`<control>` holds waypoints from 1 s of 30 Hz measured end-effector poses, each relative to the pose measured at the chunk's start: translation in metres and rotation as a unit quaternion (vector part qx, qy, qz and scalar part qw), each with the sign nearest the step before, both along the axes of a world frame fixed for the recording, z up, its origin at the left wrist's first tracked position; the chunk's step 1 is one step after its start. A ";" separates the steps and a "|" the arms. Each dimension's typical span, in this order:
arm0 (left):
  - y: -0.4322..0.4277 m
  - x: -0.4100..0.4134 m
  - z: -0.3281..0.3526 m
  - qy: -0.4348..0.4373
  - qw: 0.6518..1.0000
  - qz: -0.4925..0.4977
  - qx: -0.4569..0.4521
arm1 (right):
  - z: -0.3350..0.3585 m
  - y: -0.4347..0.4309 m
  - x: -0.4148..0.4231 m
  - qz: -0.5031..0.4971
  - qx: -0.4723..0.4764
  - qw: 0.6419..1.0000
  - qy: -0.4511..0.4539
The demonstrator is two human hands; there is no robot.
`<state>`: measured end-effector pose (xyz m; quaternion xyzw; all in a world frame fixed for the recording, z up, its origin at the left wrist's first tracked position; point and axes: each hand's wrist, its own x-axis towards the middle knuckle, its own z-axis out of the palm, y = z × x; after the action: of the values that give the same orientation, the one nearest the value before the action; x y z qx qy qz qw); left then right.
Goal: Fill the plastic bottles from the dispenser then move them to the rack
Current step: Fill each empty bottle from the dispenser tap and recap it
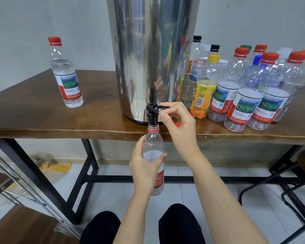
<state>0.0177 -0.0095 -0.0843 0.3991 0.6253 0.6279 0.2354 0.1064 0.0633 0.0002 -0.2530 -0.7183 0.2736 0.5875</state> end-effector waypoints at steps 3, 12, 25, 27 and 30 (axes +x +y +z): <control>0.000 0.000 0.000 0.000 1.000 0.000 -0.001 | 0.000 0.000 0.000 0.001 0.000 1.000 0.001; 0.001 -0.001 0.001 0.003 1.000 -0.001 -0.005 | 0.001 -0.001 -0.001 0.003 0.000 1.000 0.005; 0.002 -0.001 0.001 0.003 1.000 0.003 -0.006 | 0.003 -0.002 0.000 0.004 0.005 1.000 0.011; 0.002 -0.001 0.001 0.001 1.000 0.002 -0.007 | 0.003 -0.002 0.000 0.005 0.006 1.000 0.012; 0.001 -0.001 0.002 0.000 1.000 0.004 -0.004 | 0.003 -0.002 0.000 0.005 0.005 1.000 0.011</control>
<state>0.0171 -0.0080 -0.0826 0.3958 0.6291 0.6265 0.2347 0.1064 0.0615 0.0029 -0.2436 -0.7143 0.2755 0.5955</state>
